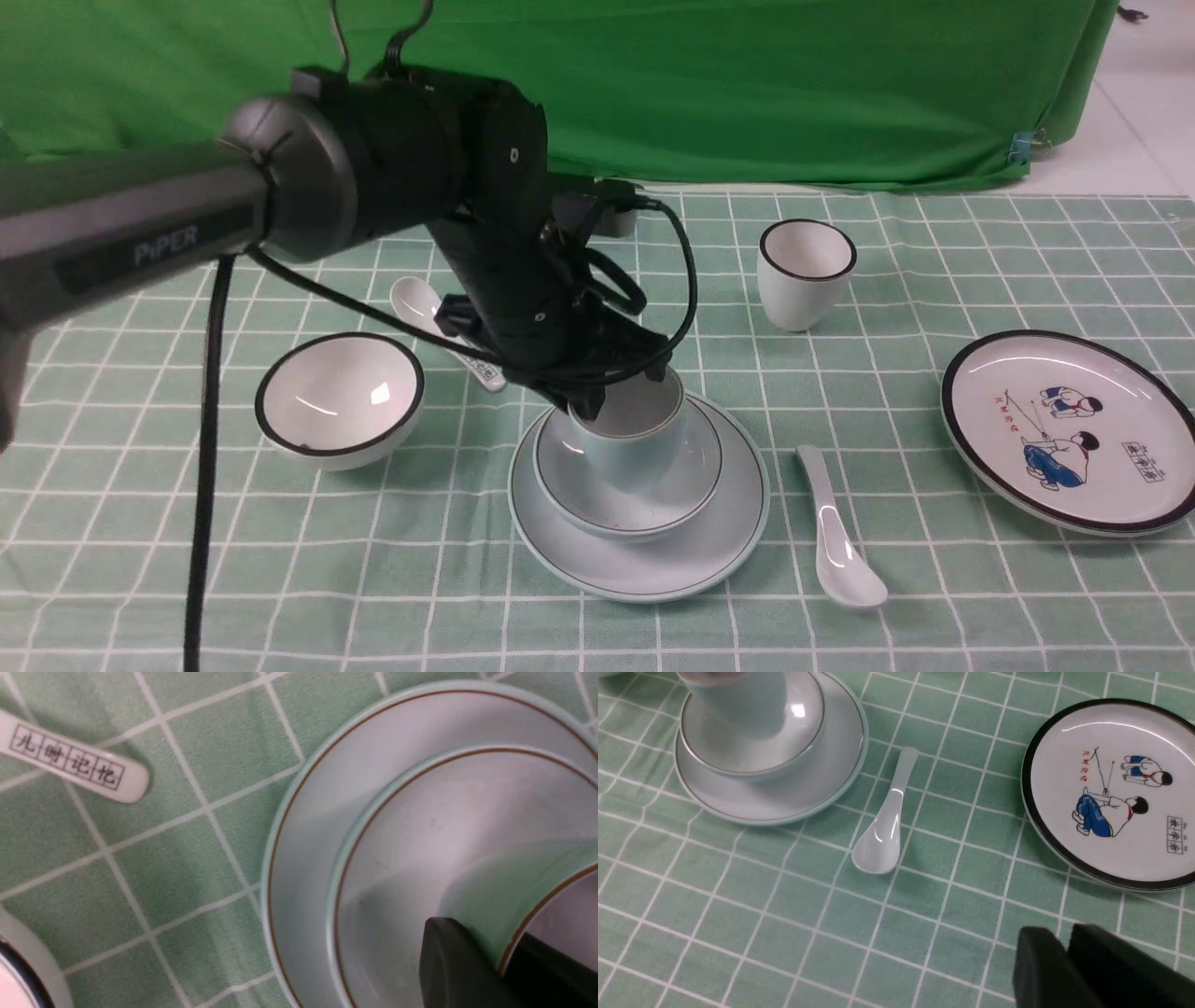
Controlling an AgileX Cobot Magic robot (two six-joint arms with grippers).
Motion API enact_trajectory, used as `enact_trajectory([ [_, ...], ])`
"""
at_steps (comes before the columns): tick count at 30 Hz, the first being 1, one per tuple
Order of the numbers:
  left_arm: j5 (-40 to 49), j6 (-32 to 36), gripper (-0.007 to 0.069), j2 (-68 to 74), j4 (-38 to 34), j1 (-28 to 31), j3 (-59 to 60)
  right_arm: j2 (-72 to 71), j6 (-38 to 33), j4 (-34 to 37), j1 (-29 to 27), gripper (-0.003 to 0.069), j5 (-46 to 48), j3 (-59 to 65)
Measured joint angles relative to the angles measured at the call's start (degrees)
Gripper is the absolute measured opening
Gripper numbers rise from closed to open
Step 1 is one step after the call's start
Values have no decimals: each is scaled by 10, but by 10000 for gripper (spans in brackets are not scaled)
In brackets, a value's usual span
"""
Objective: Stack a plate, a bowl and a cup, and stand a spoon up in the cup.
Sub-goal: Use the left arm to put the blue teacup into the blue rice bowl in the middle, then use the right arm to grab a blue soup spoon
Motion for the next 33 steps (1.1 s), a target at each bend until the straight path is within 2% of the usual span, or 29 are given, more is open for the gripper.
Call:
enact_trajectory([
  [3,-12,-6,31,5,26,1,13,0,0,0,0,129,0,0],
  [9,-20,-9,34,5,33,1,13,8,2,-10,0,130,-1,0],
  [13,-29,-9,71,5,33,1,14,41,30,-23,0,130,8,-8],
  [18,-30,-9,231,5,16,1,12,144,42,-25,0,139,51,-67],
  [21,1,-8,324,-3,12,1,2,253,43,-18,0,153,53,-122],
  [23,26,-9,339,-19,18,1,-3,310,43,-12,0,195,50,-152],
  [24,30,-10,337,-23,21,1,-4,329,43,-9,0,208,49,-158],
  [26,42,-19,305,-48,38,1,-5,378,31,3,0,279,46,-181],
  [28,57,-25,193,-105,63,1,-5,463,0,27,4,395,27,-210],
  [29,57,-26,171,-109,66,1,-5,463,-1,27,5,395,27,-211],
  [31,58,-33,64,-162,78,1,1,530,-13,34,11,463,4,-228],
  [33,56,-38,26,-209,84,1,19,575,-15,35,17,487,-9,-242],
])
